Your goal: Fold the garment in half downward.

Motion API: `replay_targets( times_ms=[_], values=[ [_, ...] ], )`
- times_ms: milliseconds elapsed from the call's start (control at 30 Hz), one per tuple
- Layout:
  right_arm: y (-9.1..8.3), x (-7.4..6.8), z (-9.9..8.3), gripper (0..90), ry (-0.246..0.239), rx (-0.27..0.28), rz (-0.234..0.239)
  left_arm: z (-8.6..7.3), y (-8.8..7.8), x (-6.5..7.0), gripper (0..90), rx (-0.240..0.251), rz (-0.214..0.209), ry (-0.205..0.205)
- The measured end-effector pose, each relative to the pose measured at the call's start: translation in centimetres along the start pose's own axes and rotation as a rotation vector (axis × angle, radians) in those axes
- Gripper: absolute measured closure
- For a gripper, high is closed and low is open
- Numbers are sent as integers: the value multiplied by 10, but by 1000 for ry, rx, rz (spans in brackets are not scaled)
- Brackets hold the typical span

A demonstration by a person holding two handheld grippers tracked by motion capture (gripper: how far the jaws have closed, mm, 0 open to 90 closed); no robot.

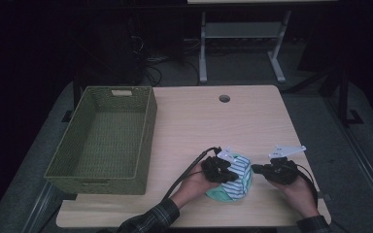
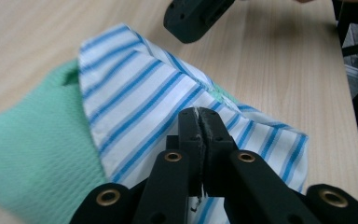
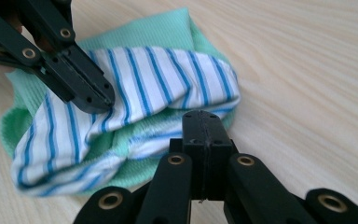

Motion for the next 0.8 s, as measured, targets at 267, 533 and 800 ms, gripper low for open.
replay_targets(
  times_ms=[267, 533, 800],
  values=[
    [3, -7, 24, 897, -21, 23, 51, -3, -37, 1, 879, 29, 28, -32],
    [25, -23, 51, 897, -64, 37, 95, -20, -60, 3, 892, 5, 54, -67],
    [53, -37, 73, 898, -85, 41, 136, -31, -57, 5, 892, -32, 36, -80]
  ],
)
Point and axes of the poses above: each handheld gripper's, and its own axes: y roughly forward along the jaws, z roughly out of its top, x roughly to its right, the point moved 1 cm from there along y, roughly forward along the jaws, and after that the axes turned 12 degrees about -z, right-handed, at the moved point
